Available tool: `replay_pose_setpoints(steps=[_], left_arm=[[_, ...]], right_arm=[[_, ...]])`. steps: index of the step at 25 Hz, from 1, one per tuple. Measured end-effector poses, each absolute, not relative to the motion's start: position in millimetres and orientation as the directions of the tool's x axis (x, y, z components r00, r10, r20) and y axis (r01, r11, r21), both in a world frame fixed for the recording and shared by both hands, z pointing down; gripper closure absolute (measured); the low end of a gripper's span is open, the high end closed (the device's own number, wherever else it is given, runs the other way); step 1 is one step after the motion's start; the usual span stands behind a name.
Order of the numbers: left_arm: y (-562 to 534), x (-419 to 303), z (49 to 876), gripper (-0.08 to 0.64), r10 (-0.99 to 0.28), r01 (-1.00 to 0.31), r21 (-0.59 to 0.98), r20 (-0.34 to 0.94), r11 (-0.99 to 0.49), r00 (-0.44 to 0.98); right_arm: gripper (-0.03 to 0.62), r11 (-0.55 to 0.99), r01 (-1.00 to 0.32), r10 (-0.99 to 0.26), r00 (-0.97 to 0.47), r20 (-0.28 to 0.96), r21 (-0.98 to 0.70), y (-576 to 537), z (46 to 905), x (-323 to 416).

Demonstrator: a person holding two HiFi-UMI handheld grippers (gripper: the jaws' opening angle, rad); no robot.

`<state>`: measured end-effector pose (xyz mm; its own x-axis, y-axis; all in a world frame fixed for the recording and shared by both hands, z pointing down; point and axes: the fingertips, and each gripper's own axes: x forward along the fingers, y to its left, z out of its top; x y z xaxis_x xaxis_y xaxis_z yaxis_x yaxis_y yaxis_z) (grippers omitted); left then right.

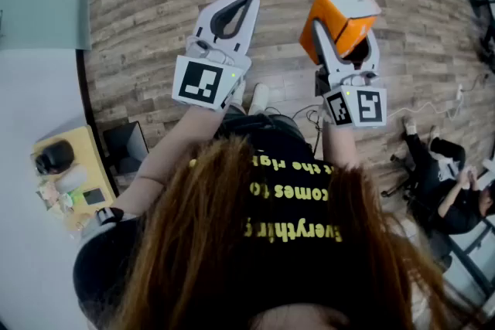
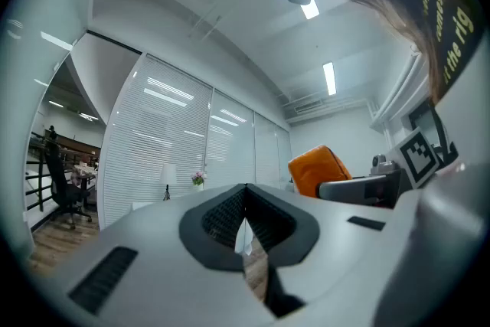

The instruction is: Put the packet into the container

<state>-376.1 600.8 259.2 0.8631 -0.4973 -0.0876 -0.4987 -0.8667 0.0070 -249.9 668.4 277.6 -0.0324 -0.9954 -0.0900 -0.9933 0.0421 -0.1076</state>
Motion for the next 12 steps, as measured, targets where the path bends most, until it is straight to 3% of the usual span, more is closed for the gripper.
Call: replay_pose_setpoints(steps=[12], left_arm=[[592.2, -366.7, 258.4, 0.559, -0.508, -0.509, 0.013, -0.094, -0.860, 0.856]], right_arm=[[0.230, 0.068, -0.991, -0.992, -0.055, -0.115, -0.115, 660.4, 272.9, -242.8]])
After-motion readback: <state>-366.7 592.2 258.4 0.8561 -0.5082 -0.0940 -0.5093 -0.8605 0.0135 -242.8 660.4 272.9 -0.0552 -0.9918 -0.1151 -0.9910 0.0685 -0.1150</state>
